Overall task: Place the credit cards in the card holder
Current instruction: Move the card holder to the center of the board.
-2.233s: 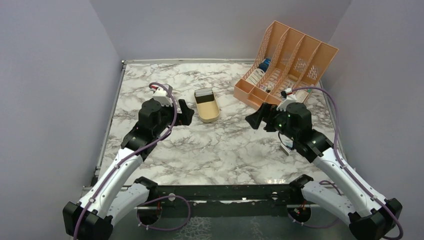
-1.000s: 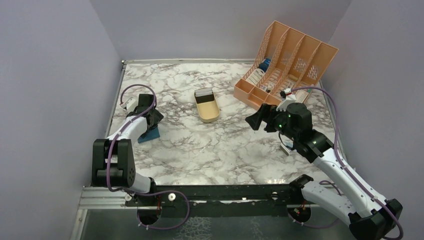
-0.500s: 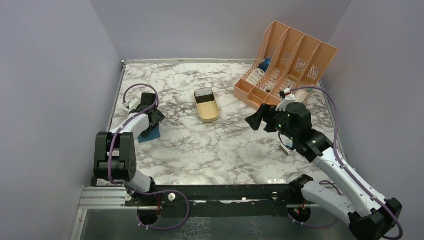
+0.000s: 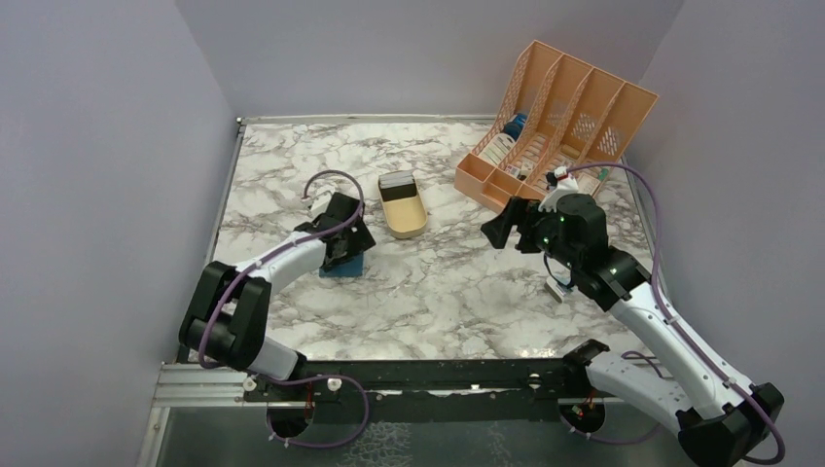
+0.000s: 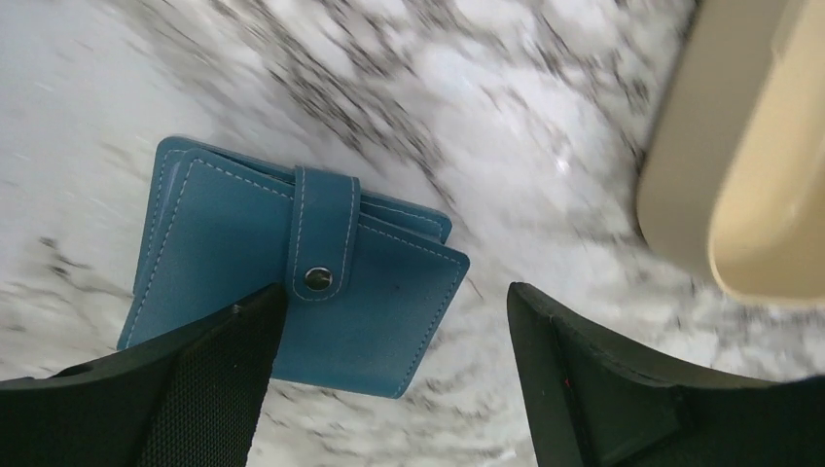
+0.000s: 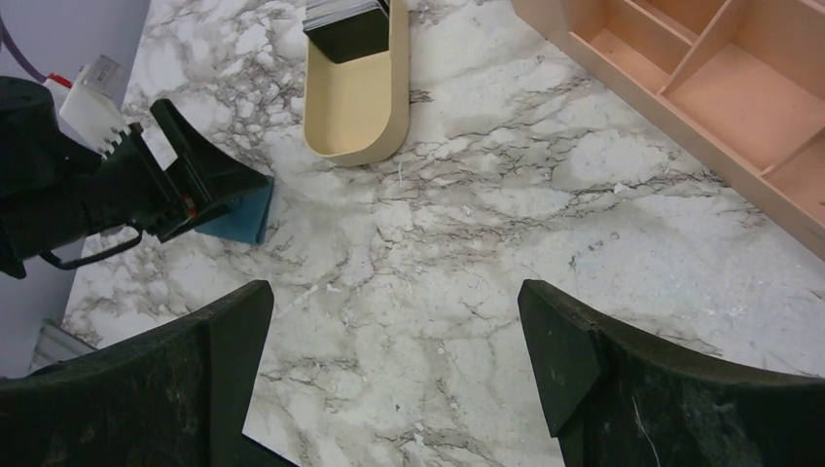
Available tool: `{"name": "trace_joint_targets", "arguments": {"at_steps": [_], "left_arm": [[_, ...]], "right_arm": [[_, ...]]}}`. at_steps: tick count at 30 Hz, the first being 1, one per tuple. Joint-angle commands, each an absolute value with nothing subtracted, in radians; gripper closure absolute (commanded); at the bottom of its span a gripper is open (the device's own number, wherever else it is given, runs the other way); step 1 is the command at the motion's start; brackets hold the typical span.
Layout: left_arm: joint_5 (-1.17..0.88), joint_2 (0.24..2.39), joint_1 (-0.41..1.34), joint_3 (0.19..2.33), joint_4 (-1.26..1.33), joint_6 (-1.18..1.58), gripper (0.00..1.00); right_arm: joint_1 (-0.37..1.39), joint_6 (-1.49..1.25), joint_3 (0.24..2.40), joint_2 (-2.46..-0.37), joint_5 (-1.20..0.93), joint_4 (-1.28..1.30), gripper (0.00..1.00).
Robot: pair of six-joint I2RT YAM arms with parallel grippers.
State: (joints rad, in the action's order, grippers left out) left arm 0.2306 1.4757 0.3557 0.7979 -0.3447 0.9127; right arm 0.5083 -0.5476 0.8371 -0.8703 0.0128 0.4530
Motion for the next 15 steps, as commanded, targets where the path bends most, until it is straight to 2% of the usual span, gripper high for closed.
{"name": "trace_joint_targets", "arguments": {"at_steps": [1,6,10,15], "left_arm": [[0.128,1.451,0.510,0.752,-0.382,0.961,0.15],[0.100,1.450,0.649,0.763,-0.356,0.961,0.15],[0.048,1.422,0.694,0.772,-0.282,0.887,0.15],[0.136,1.345,0.693,0.780,-0.361,0.923,0.27]], "right_arm": [[0.502,-0.534,0.883,-0.881,0.077,0.493,0.01],[0.503,-0.542,0.886,-0.878,0.086,0.514,0.01],[0.502,-0.557,0.881,-0.875,0.074,0.524,0.02],[0.503,-0.577,0.874,-0.878,0.048,0.525,0.04]]}}
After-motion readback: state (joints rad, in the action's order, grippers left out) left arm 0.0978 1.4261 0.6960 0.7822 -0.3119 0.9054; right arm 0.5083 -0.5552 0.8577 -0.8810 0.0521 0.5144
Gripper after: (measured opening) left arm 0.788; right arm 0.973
